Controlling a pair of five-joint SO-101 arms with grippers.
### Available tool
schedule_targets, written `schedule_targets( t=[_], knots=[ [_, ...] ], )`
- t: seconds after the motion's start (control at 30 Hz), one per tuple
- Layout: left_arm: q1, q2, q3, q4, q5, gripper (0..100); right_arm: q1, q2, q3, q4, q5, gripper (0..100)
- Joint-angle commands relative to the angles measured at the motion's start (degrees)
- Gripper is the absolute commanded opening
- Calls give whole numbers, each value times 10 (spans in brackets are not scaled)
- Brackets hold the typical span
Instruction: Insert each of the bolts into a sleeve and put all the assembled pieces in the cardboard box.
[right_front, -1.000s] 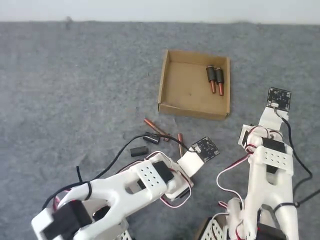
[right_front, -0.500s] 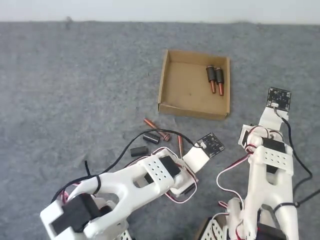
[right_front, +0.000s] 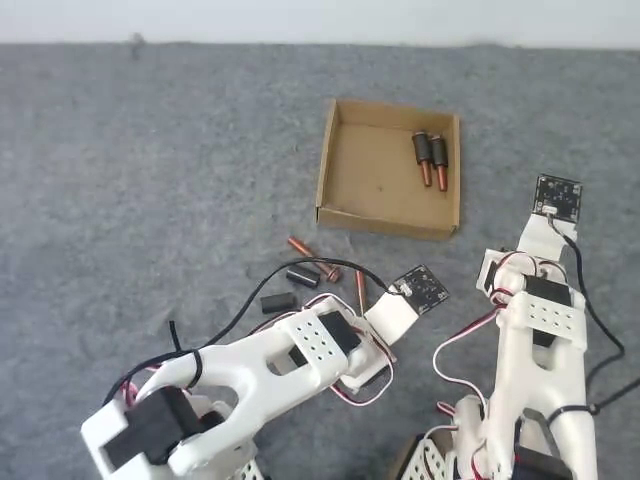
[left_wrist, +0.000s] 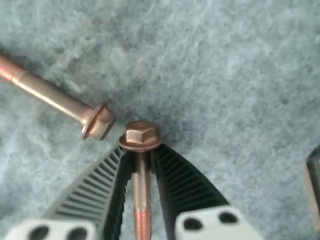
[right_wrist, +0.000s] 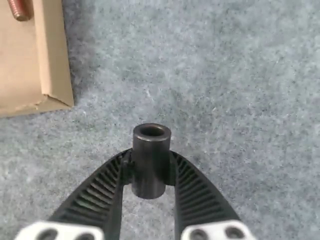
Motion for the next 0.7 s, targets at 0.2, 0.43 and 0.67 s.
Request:
schedule_targets(
  t=[0.2,0.43,0.67],
  knots=[
    [-39,-226,112,-40,0,11,-39,-3,-9,-10,6,6],
    [-149,-415,175,-40,2,12,-44,-3,-6,-9,6,6],
    [-267,-569,226,-42,4,12,-78,-5,1,-9,9,6]
  ],
)
